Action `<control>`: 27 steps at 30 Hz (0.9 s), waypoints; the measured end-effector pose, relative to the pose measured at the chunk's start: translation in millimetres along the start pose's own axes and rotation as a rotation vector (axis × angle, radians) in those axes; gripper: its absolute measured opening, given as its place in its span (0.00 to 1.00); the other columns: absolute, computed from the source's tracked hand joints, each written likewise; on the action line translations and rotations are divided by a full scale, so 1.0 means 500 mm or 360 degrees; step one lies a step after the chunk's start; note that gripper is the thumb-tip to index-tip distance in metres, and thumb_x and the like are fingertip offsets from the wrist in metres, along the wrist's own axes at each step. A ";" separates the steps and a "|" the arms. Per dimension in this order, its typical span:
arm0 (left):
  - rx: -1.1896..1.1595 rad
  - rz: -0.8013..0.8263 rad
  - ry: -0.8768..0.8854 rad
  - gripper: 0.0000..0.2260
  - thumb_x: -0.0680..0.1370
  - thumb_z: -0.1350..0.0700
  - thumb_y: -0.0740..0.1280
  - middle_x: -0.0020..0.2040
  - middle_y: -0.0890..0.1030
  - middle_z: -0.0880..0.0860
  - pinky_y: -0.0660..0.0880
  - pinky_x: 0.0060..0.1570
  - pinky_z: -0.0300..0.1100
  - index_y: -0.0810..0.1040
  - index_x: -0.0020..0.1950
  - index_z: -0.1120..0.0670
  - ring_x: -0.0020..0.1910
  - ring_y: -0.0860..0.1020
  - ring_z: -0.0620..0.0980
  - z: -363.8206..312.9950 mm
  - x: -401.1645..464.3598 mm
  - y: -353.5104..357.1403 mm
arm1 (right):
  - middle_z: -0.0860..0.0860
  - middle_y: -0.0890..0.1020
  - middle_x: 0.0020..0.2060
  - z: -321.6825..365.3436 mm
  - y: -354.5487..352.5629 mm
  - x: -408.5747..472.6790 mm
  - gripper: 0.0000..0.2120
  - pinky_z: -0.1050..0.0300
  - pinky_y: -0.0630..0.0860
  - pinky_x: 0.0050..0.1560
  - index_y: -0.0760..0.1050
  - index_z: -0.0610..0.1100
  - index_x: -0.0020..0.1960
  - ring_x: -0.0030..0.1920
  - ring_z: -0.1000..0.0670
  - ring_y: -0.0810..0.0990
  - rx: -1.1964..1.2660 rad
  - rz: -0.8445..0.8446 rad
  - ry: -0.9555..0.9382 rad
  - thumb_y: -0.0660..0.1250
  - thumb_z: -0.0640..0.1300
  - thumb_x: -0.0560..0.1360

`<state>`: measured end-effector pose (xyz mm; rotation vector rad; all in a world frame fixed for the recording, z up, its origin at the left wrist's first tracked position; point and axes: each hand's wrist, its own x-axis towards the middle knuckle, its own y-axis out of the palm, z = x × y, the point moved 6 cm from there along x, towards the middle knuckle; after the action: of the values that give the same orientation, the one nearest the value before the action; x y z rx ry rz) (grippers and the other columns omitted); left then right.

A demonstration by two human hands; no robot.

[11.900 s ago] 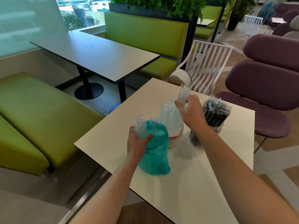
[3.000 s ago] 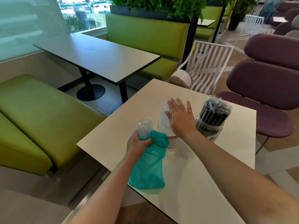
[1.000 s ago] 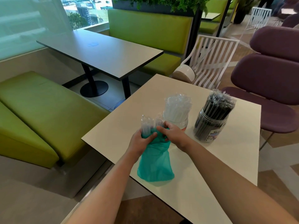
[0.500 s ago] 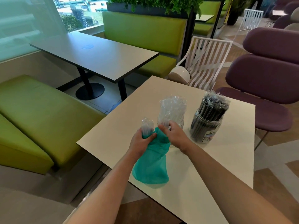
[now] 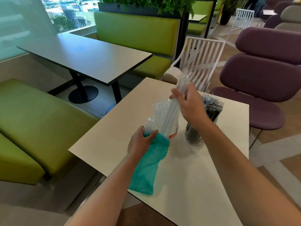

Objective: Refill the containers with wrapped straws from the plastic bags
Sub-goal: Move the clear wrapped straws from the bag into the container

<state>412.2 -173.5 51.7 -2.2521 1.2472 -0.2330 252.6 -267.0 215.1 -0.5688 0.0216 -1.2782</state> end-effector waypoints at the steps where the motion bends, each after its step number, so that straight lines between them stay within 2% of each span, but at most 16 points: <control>1: 0.0040 -0.0021 -0.0022 0.23 0.72 0.31 0.66 0.40 0.79 0.49 0.76 0.43 0.53 0.74 0.46 0.51 0.40 0.78 0.51 -0.002 0.004 -0.001 | 0.52 0.83 0.46 0.015 -0.011 0.004 0.17 0.59 0.77 0.41 0.67 0.42 0.61 0.46 0.53 0.81 -0.0019 -0.0051 -0.0057 0.61 0.54 0.80; 4: 0.0093 -0.0063 -0.0087 0.22 0.70 0.29 0.65 0.40 0.79 0.47 0.77 0.43 0.51 0.74 0.45 0.48 0.40 0.78 0.49 -0.008 0.019 0.001 | 0.51 0.83 0.46 0.049 -0.029 0.007 0.15 0.64 0.73 0.38 0.67 0.43 0.58 0.44 0.54 0.80 -0.0095 -0.0140 -0.0188 0.60 0.54 0.80; 8: 0.0090 -0.0071 -0.0154 0.22 0.68 0.29 0.66 0.42 0.80 0.44 0.78 0.48 0.53 0.75 0.48 0.46 0.42 0.79 0.49 -0.024 0.039 0.013 | 0.51 0.83 0.47 0.061 -0.023 0.004 0.16 0.60 0.76 0.42 0.66 0.44 0.59 0.45 0.55 0.80 -0.0183 -0.0115 -0.0250 0.59 0.55 0.80; 11: 0.0061 -0.0075 -0.0168 0.20 0.67 0.31 0.67 0.44 0.80 0.43 0.79 0.49 0.52 0.73 0.50 0.43 0.44 0.80 0.50 -0.033 0.047 0.023 | 0.50 0.83 0.49 0.057 -0.012 0.000 0.17 0.52 0.80 0.46 0.65 0.44 0.62 0.47 0.53 0.81 -0.0189 -0.0053 -0.0253 0.59 0.55 0.80; 14: 0.0040 -0.0063 -0.0191 0.17 0.67 0.34 0.68 0.44 0.80 0.42 0.79 0.50 0.52 0.72 0.50 0.40 0.44 0.80 0.50 -0.028 0.053 0.029 | 0.49 0.83 0.49 0.057 -0.006 0.000 0.19 0.49 0.81 0.45 0.65 0.43 0.64 0.47 0.53 0.82 -0.0197 -0.0029 -0.0279 0.59 0.55 0.80; 17: -0.0018 -0.0035 -0.0193 0.15 0.68 0.37 0.70 0.45 0.81 0.43 0.79 0.50 0.53 0.72 0.50 0.39 0.45 0.81 0.50 -0.027 0.060 0.033 | 0.50 0.81 0.46 0.060 -0.009 0.006 0.21 0.57 0.78 0.40 0.64 0.42 0.67 0.41 0.56 0.78 -0.0261 -0.0047 -0.0317 0.59 0.55 0.80; 19: -0.0037 0.0000 -0.0196 0.14 0.68 0.38 0.71 0.45 0.81 0.43 0.79 0.51 0.53 0.73 0.50 0.38 0.45 0.81 0.49 -0.025 0.065 0.035 | 0.55 0.76 0.41 0.060 -0.011 0.008 0.23 0.67 0.69 0.35 0.63 0.42 0.69 0.36 0.59 0.73 -0.0340 -0.0074 -0.0330 0.59 0.54 0.81; 21: -0.0039 0.0028 -0.0211 0.16 0.67 0.36 0.70 0.45 0.81 0.42 0.79 0.51 0.54 0.74 0.51 0.38 0.45 0.81 0.49 -0.024 0.070 0.036 | 0.59 0.71 0.39 0.051 -0.006 0.006 0.25 0.70 0.65 0.34 0.61 0.42 0.72 0.36 0.60 0.70 -0.0386 -0.0067 -0.0312 0.59 0.54 0.81; 23: -0.0016 0.0050 -0.0217 0.18 0.67 0.36 0.70 0.46 0.82 0.43 0.79 0.51 0.54 0.75 0.54 0.39 0.46 0.81 0.49 -0.024 0.073 0.037 | 0.57 0.74 0.44 0.027 0.011 0.004 0.25 0.71 0.67 0.39 0.60 0.42 0.73 0.41 0.60 0.73 -0.0377 -0.0005 -0.0260 0.59 0.53 0.81; 25: 0.0018 0.0056 -0.0222 0.18 0.68 0.37 0.70 0.48 0.82 0.44 0.79 0.52 0.54 0.75 0.56 0.40 0.47 0.81 0.49 -0.024 0.073 0.034 | 0.53 0.75 0.52 -0.014 0.035 0.003 0.22 0.67 0.70 0.46 0.64 0.41 0.69 0.47 0.58 0.72 -0.0414 0.0062 -0.0182 0.61 0.52 0.80; 27: 0.0054 0.0058 -0.0223 0.17 0.70 0.38 0.70 0.49 0.82 0.44 0.78 0.52 0.53 0.76 0.56 0.41 0.48 0.80 0.50 -0.023 0.073 0.032 | 0.48 0.73 0.55 -0.067 0.059 0.002 0.20 0.68 0.70 0.46 0.69 0.40 0.64 0.48 0.56 0.71 -0.0537 0.0096 -0.0105 0.63 0.52 0.79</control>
<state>415.8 -214.8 48.8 -2.1749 1.2005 -0.0801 268.3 -276.0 174.4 -0.8933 0.2013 -1.2033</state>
